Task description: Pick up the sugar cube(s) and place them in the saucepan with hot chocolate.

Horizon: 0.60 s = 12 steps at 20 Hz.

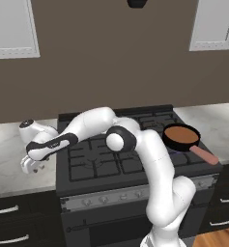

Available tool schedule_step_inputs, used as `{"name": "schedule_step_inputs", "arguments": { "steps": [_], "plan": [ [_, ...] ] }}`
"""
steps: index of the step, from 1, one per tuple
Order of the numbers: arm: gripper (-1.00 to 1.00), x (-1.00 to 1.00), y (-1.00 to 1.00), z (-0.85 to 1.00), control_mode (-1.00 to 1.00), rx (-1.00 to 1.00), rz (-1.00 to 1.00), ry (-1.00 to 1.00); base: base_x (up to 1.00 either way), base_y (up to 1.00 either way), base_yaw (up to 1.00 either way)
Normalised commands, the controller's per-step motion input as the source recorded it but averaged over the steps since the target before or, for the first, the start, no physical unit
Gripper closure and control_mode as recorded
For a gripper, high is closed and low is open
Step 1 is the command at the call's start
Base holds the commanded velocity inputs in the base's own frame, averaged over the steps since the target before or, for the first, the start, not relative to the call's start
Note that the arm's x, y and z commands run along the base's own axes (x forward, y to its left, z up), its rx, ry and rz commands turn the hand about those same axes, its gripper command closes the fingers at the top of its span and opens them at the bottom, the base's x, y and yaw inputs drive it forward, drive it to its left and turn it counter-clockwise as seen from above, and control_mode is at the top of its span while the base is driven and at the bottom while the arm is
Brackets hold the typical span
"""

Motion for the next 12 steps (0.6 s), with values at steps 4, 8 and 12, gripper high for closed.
{"name": "schedule_step_inputs", "arguments": {
  "steps": [4, 8, 12],
  "plan": [
    [-1.0, 0.0, 0.03, -0.09, -1.0, 0.0, 0.0, 0.0, 0.0, 0.0, 0.0],
    [-1.0, 0.0, 0.01, -0.08, -1.0, 0.0, 0.0, 0.0, 0.0, 0.0, 0.0],
    [1.0, 0.0, 0.0, -0.11, -1.0, 0.0, 0.0, 0.0, 0.0, 0.0, 0.0]
  ]
}}
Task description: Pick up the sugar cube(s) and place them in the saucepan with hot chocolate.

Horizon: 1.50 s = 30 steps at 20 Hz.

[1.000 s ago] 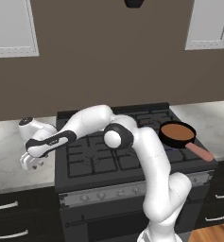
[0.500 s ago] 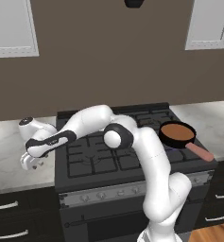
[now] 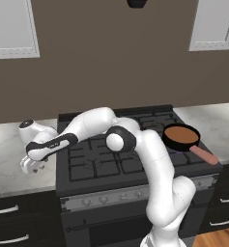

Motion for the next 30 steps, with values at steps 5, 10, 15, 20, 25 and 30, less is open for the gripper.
{"name": "schedule_step_inputs", "arguments": {
  "steps": [5, 10, 15, 20, 25, 30],
  "plan": [
    [1.0, 0.0, 0.0, -0.08, -1.0, 0.0, 0.0, 0.0, 0.0, 0.0, 0.0],
    [1.0, 0.0, 0.0, -0.02, -1.0, 0.0, 0.0, 0.03, 0.0, 0.0, 0.0],
    [1.0, 0.0, 0.0, 0.0, -1.0, 0.0, 0.0, 0.0, 0.0, 0.0, 0.0],
    [1.0, 0.0, 0.0, 0.0, -1.0, 0.0, 0.0, 0.0, 0.0, 0.0, 0.0],
    [1.0, -0.14, -0.16, 0.3, -1.0, 0.0, 0.0, -0.05, 0.0, 0.0, 0.0],
    [1.0, -0.3, -0.48, 0.76, -1.0, 0.0, -0.09, -0.06, 0.0, 0.0, 0.0]
  ]
}}
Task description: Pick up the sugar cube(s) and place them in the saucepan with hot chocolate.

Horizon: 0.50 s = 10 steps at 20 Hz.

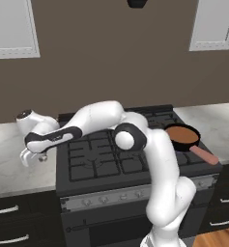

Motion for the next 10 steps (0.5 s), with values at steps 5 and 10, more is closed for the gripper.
{"name": "schedule_step_inputs", "arguments": {
  "steps": [5, 10],
  "plan": [
    [1.0, -0.4, -0.8, 0.47, -1.0, 0.0, -0.26, -0.05, 0.0, 0.0, 0.0],
    [1.0, -0.33, -1.0, 0.31, -1.0, 0.04, -0.31, -0.09, 0.0, 0.0, 0.0]
  ]
}}
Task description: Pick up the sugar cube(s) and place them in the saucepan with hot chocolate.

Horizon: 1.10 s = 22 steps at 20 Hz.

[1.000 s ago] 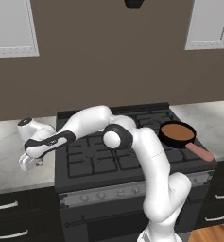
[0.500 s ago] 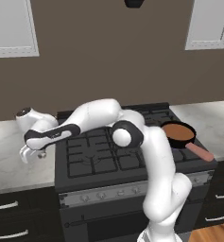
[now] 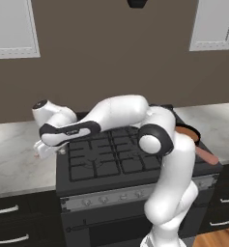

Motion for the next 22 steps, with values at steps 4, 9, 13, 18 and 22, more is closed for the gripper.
{"name": "schedule_step_inputs", "arguments": {
  "steps": [4, 9, 13, 18, 22],
  "plan": [
    [1.0, -0.08, -1.0, 0.26, -1.0, 0.01, -0.39, -0.01, 0.0, 0.0, 0.0],
    [1.0, 0.0, -1.0, 0.34, -1.0, 0.0, -0.4, 0.0, 0.0, 0.0, 0.0],
    [1.0, 0.0, -1.0, 0.36, -1.0, 0.0, -0.36, 0.0, 0.0, 0.0, 0.0],
    [1.0, 0.04, -1.0, 0.45, -1.0, 0.0, -0.27, 0.0, 0.0, 0.0, 0.0],
    [1.0, 0.07, -1.0, 0.38, -1.0, 0.0, -0.19, 0.0, 0.0, 0.0, 0.0]
  ]
}}
